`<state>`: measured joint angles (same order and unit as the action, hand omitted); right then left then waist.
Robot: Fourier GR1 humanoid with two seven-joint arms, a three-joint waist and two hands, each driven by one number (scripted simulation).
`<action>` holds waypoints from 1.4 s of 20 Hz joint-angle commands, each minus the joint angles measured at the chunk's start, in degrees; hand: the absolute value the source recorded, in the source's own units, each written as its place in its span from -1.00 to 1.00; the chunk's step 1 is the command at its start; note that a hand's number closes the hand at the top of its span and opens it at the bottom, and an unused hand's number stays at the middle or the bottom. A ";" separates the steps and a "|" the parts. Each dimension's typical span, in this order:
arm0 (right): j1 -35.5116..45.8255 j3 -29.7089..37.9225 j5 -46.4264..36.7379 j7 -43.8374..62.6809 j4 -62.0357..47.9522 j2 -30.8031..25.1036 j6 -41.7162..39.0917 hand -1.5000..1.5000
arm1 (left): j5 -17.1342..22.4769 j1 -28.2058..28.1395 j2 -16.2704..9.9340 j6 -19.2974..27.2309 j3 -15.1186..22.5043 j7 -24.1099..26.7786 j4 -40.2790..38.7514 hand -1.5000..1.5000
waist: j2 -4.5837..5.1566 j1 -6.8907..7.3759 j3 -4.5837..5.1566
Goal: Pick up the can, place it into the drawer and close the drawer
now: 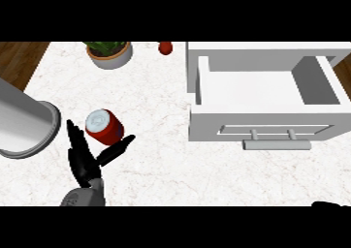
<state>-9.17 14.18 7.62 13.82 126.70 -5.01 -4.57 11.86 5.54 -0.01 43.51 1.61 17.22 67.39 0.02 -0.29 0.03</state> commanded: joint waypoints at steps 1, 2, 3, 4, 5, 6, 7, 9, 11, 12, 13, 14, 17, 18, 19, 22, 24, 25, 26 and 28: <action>4.93 1.55 -0.81 -0.32 -5.31 -0.81 1.39 -1.00 | 3.65 0.72 -1.13 -6.73 -4.86 4.93 -6.56 -1.00 | 0.05 0.25 -0.01; 3.27 2.77 1.84 2.45 -1.38 -1.94 -0.50 -1.00 | 1.50 2.00 -1.55 -3.75 -3.86 0.99 -4.10 -1.00 | -0.03 0.15 -0.03; -0.96 1.05 -1.04 -1.94 -0.78 0.73 -1.24 -1.00 | 2.32 0.36 -0.02 -4.68 -3.54 3.62 -5.07 -1.00 | -0.04 0.10 -0.03; 1.92 2.09 0.15 1.19 0.06 -0.18 0.56 -1.00 | 3.44 2.26 -1.52 -6.83 -6.54 5.58 -8.62 -1.00 | -0.01 0.09 -0.02; 0.57 3.56 2.53 2.87 2.55 -1.46 -1.11 -1.00 | 4.38 5.84 -0.03 -4.67 -6.14 5.48 -11.16 -1.00 | -0.01 -0.07 -0.01; 2.00 1.79 -1.04 -0.16 -1.82 -0.09 -0.04 -1.00 | 9.03 5.45 -0.02 -3.43 -3.81 10.49 -14.46 -1.00 | 0.03 -0.03 0.00; -1.60 -0.70 -1.95 0.33 1.84 1.74 -0.84 -1.00 | 8.49 7.11 -0.02 -5.68 -7.57 11.80 -17.62 -1.00 | 0.03 -0.14 0.00; 2.43 -0.81 -3.62 1.49 0.05 0.93 0.80 -1.00 | 7.51 5.78 -0.48 -7.87 -9.72 11.51 -17.14 -1.00 | 0.00 0.11 -0.01; -3.43 4.05 2.01 -0.84 1.28 0.24 -3.67 -1.00 | 9.59 6.71 -0.01 -6.88 -7.97 13.36 -19.24 -1.00 | -0.02 -0.11 -0.02; 0.38 4.51 3.19 2.51 2.37 -1.36 -2.56 -1.00 | 10.74 9.52 -0.01 -7.29 -9.58 17.19 -23.79 -1.00 | 0.02 -0.14 0.00; 0.53 2.72 1.36 4.65 4.11 -0.37 -0.86 -1.00 | 9.78 13.93 -1.78 -9.58 -13.34 16.08 -28.30 -1.00 | 0.08 -0.27 0.02; -1.61 -0.49 -3.34 -2.12 0.93 3.15 -1.63 -1.00 | 11.05 8.62 -0.02 -6.57 -7.25 15.73 -23.14 -1.00 | -0.01 0.00 -0.02; 0.33 3.46 0.83 2.10 1.97 -0.41 -2.38 -1.00 | 10.77 15.39 -2.99 -12.28 -14.08 19.08 -32.29 -1.00 | 0.06 -0.21 0.00; 3.14 0.45 -3.20 2.90 1.35 1.11 0.44 -1.00 | 10.47 9.91 -1.35 -13.05 -12.21 19.53 -27.85 -1.00 | 0.00 0.13 -0.01; 2.48 3.58 1.63 6.55 4.35 -1.12 -1.07 -1.00 | 11.51 14.53 -2.61 -13.75 -14.71 20.45 -33.26 -1.00 | 0.04 -0.14 0.00; -1.37 1.48 -0.91 -0.60 0.55 1.24 -3.85 -1.00 | 10.15 16.37 -4.05 -14.08 -12.85 17.27 -32.87 -1.00 | -0.01 -0.09 -0.03; -4.41 0.13 -2.87 -2.20 3.67 3.12 -3.64 -1.00 | 10.21 20.03 -6.06 -16.16 -13.78 17.54 -36.55 -1.00 | 0.04 -0.45 -0.01; 3.41 2.49 -1.43 2.46 -0.70 -0.40 -1.64 -1.00 | 10.11 20.92 -4.44 -17.52 -14.04 20.33 -40.08 -1.00 | 0.14 -0.26 0.01; 6.82 3.50 -1.14 2.93 -2.62 -1.34 -0.42 -1.00 | 10.67 22.40 -6.63 -20.90 -15.51 21.86 -43.51 -1.00 | 0.30 -0.43 0.05; 2.75 5.91 1.53 0.38 -1.87 -1.68 -3.23 -1.00 | 10.15 21.69 -6.78 -22.53 -14.54 20.53 -43.62 -1.00 | 0.14 -0.39 0.00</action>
<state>-6.83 17.14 6.96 15.70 127.01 -5.20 -6.46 22.15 25.21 -5.40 24.93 -12.56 37.23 28.03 0.12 -0.61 0.04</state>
